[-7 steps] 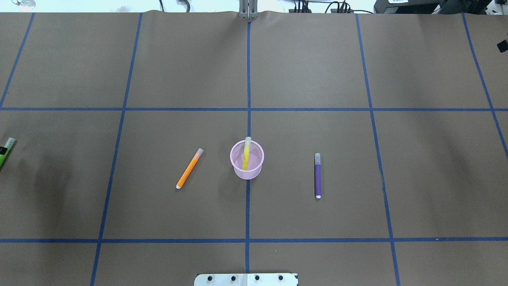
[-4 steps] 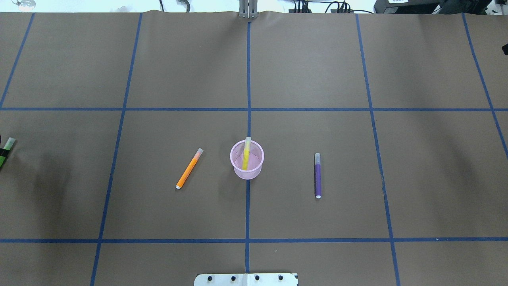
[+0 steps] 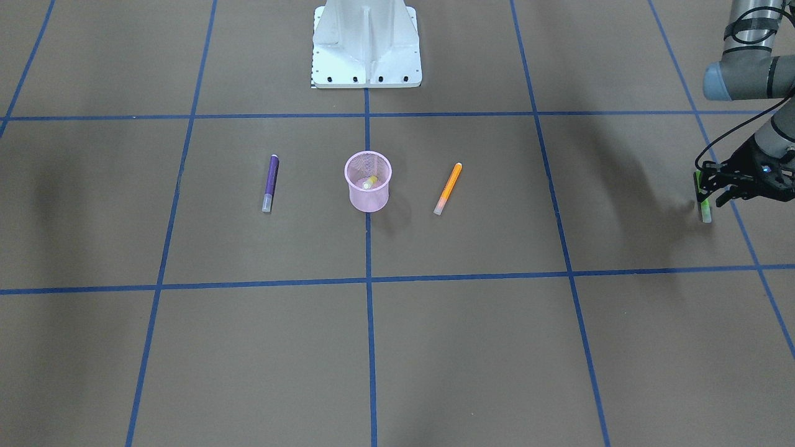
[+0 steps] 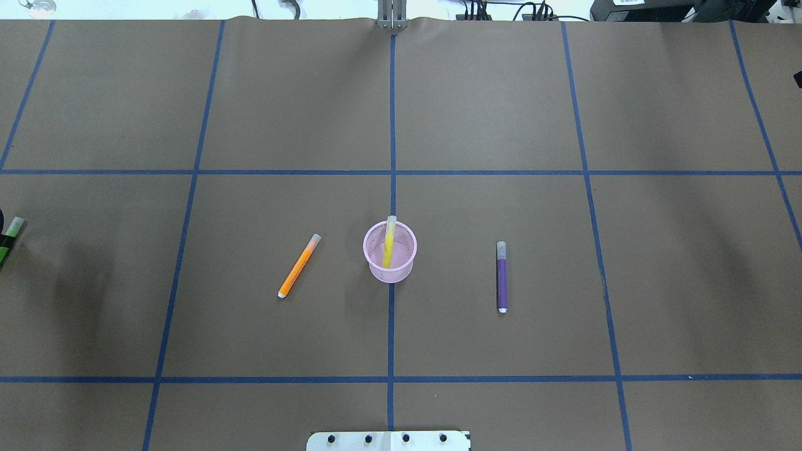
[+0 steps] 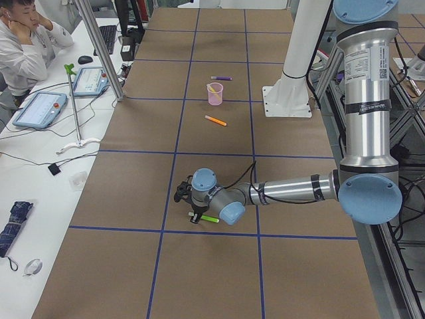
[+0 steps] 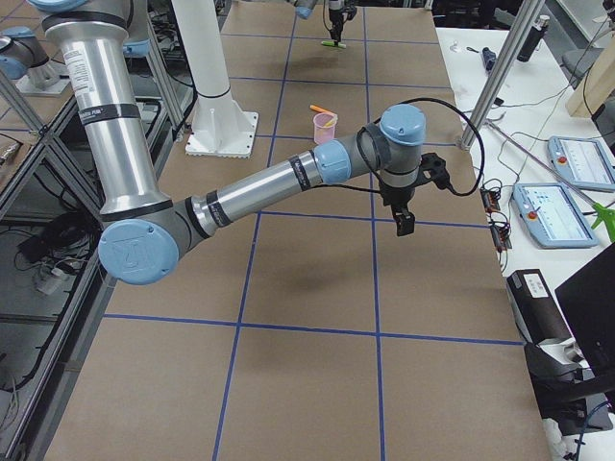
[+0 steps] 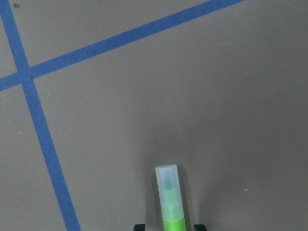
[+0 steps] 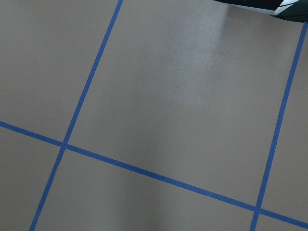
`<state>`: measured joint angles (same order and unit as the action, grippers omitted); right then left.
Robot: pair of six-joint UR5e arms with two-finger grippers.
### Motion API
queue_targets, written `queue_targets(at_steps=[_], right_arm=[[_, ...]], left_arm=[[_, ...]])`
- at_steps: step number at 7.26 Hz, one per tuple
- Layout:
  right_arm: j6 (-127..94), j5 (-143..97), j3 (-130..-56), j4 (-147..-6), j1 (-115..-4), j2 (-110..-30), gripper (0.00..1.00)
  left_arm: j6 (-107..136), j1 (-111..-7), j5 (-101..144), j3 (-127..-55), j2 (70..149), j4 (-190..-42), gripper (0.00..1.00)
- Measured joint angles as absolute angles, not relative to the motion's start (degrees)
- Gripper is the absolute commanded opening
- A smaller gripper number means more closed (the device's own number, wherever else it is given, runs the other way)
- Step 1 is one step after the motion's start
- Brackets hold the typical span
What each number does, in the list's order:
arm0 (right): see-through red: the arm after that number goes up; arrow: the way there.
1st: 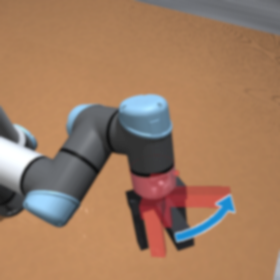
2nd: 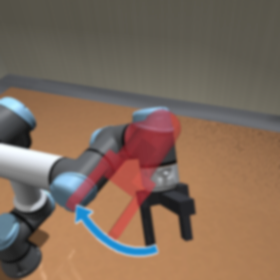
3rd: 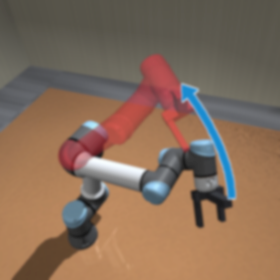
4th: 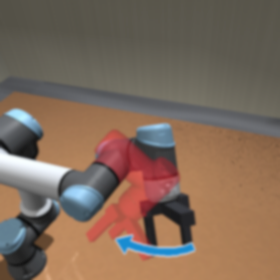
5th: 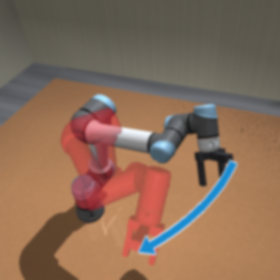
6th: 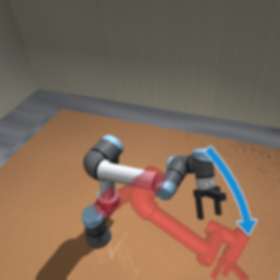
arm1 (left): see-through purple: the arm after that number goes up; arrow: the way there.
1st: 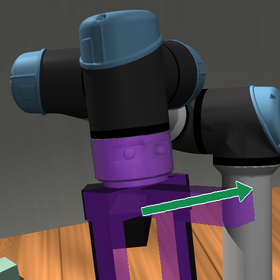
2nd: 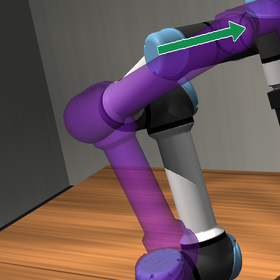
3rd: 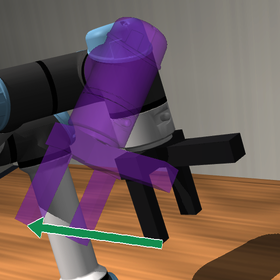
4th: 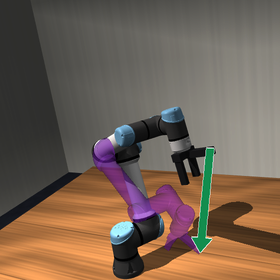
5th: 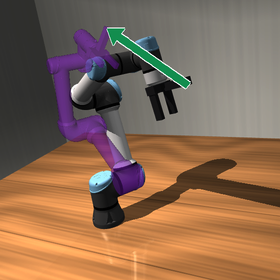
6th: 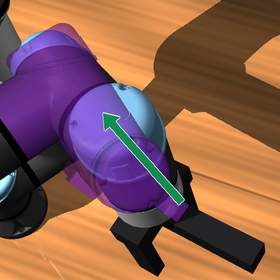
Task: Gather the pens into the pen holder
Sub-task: 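Lower the left gripper onto the green highlighter and close on it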
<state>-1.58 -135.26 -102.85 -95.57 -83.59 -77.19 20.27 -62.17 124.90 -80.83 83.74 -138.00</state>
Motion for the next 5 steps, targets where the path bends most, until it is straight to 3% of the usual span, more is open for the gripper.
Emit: queue_targets(at_steps=[1,2,3,4,5], right_arm=[[-1.58,-135.19,-102.84,-95.53,-83.58,-77.31,1.00],[-1.58,-135.11,-102.84,-95.48,-83.58,-77.44,1.00],[-1.58,-135.07,-102.83,-95.46,-83.58,-77.48,1.00],[-1.58,-135.07,-102.84,-95.45,-83.58,-77.51,1.00],[-1.58,-135.08,-102.92,-95.45,-83.58,-77.54,1.00]], left_arm=[[20.28,-61.70,124.85,-80.73,83.76,-137.99,0.45],[20.29,-61.21,124.82,-80.60,83.76,-138.01,0.36],[20.30,-60.87,124.81,-80.55,83.76,-138.05,0.11],[20.26,-60.72,124.81,-80.53,83.76,-138.06,0.00],[20.13,-60.68,124.80,-80.57,83.81,-138.26,0.00]])
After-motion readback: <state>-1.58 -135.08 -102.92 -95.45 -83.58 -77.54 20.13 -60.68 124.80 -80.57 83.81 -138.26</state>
